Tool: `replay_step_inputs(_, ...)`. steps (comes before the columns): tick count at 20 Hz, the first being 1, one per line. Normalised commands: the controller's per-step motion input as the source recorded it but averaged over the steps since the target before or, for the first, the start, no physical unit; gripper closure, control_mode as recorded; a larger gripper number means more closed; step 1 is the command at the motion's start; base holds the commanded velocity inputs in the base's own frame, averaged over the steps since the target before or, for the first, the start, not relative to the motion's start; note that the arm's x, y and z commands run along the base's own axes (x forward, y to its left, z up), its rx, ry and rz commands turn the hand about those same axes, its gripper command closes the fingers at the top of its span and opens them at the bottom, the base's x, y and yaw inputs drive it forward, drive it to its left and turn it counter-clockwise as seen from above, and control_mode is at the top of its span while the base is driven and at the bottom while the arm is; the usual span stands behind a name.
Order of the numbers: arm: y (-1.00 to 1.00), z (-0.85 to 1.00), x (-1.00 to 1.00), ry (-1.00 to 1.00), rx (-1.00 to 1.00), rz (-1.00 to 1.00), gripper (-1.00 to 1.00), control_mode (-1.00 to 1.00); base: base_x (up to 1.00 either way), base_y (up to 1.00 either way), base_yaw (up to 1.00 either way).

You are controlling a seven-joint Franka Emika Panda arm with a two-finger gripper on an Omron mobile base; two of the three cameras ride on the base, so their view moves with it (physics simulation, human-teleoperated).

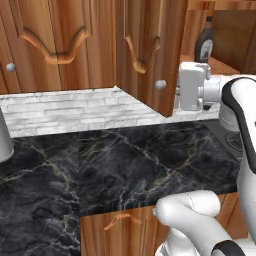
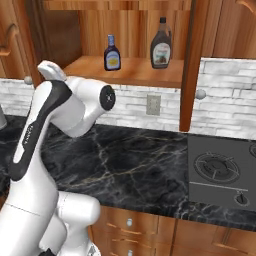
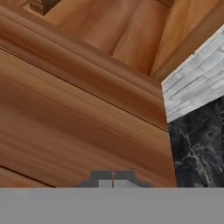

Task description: Move the condiment bottle and syrup bottle from the cabinet to the dining counter.

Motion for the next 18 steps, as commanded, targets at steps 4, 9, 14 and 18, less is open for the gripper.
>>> replay_step_inputs(4, 1.0, -0.03, -0.9, -0.36, -0.22, 0.1, 1.0, -1.0, 0.0, 0.0, 0.0)
replay_step_inputs(9, 1.0, 0.0, -0.04, -0.22, -0.07, 0.01, 1.0, -1.0, 0.0, 0.0, 0.0)
replay_step_inputs(14, 0.74, 0.0, 0.53, 0.0, 0.0, 0.0, 1.0, -1.0, 0.0, 0.0, 0.0)
replay_step_inputs(18, -0.03, 0.0, 0.43, 0.04, -0.05, 0.0, 1.0, -1.0, 0.0, 0.0, 0.0)
